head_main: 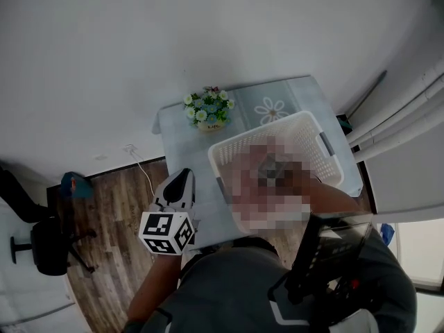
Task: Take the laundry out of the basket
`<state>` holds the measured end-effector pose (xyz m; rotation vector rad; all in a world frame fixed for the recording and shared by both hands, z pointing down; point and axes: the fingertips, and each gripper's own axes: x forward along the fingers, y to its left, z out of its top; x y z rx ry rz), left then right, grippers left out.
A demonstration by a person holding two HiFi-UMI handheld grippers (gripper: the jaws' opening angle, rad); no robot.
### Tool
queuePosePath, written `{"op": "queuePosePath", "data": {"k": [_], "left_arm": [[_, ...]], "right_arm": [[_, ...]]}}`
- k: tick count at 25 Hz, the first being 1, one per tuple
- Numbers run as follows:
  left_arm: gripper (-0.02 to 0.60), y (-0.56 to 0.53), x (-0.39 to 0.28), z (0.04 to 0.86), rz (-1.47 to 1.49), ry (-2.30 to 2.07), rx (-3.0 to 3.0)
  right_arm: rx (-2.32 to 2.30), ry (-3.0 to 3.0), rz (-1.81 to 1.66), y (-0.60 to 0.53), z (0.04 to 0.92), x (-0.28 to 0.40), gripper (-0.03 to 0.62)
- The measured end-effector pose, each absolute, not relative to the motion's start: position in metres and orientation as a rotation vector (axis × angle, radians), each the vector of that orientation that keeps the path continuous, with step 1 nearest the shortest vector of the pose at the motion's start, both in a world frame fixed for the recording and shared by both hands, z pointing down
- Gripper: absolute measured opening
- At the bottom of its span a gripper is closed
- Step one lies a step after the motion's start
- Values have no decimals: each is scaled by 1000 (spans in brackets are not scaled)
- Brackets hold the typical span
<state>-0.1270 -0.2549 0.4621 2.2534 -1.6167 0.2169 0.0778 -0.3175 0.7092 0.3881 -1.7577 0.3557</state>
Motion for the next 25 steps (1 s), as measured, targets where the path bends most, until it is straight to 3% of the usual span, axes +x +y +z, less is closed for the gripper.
{"op": "queuePosePath", "data": {"k": [7,15,25], "left_arm": [[11,-246,-140,444,219,-1622,2307],[11,-243,-128,424,112,-1546,2316],[11,-253,-87,377,86,-1464,2496]], "right_arm": [[446,-1810,298,-319,689,74,311],[478,-2010,306,-321,620,71,307],[574,-2313,57,-311,494,70,307]]}}
